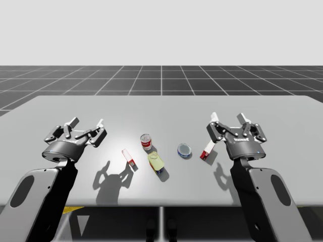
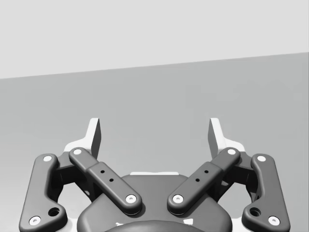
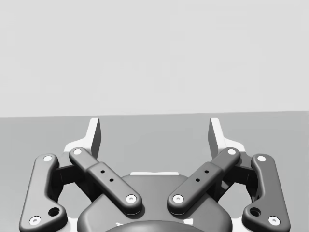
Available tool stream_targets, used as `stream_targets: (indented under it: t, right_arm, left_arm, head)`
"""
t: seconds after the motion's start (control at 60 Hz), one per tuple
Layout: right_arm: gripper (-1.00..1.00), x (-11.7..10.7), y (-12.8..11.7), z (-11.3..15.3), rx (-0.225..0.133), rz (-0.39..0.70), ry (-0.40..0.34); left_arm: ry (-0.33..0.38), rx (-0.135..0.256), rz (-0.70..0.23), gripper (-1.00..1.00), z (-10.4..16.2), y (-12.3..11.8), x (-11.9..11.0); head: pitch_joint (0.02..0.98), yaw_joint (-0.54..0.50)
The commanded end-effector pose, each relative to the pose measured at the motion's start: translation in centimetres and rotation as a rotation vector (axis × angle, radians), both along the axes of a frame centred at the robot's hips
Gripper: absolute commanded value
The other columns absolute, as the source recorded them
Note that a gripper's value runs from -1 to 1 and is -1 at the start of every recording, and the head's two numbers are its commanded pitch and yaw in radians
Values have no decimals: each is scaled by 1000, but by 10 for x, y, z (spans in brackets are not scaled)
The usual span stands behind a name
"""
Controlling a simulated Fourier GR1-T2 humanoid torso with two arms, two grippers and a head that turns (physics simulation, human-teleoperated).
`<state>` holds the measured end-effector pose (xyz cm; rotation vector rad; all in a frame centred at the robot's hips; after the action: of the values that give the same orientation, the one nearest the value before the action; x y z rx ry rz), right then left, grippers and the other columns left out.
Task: Pick up the tuna fish can and lift it.
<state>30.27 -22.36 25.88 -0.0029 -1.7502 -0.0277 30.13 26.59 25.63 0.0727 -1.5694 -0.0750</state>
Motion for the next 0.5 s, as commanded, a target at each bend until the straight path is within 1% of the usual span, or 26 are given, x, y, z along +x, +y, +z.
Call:
stream_targets:
  t: [0.017,0.033,0.067,0.1,0.117,0.183,0.25,0.367,0.45,0.5]
  right_arm:
    - [-1000,-1,-1,0,38,-20,-12]
    - [-1000,-1,-1,0,46,-9,-7]
    - [-1000,-2,-1,2,43,18,-4]
    - [-1000,-2,-1,3,53,42,6]
    - [-1000,-2,-1,3,58,36,5]
    - [-1000,-2,-2,4,53,39,9]
    - [-1000,-2,-2,4,56,31,9]
    - [-1000,-2,-2,4,52,24,7]
    - [-1000,-2,-2,4,53,21,9]
    - [-1000,-1,-3,5,52,20,8]
  left_arm:
    - [-2,0,0,-1000,0,0,0]
    - [-2,0,0,-1000,0,0,0]
    - [-2,0,0,-1000,0,0,0]
    - [-2,0,1,-1000,0,0,0]
    - [-2,0,1,-1000,0,0,0]
    - [-3,1,1,-1000,0,0,0]
    - [-3,1,2,-1000,0,0,-1]
    - [-2,2,3,-1000,0,0,-1]
    - [0,2,5,-1000,0,0,0]
    - [0,3,5,-1000,0,0,0]
  head:
    - [86,15]
    - [87,15]
    - [90,15]
    - [95,15]
    - [97,15]
    - [115,16]
    - [154,18]
    - [257,18]
    - [365,11]
    - [411,6]
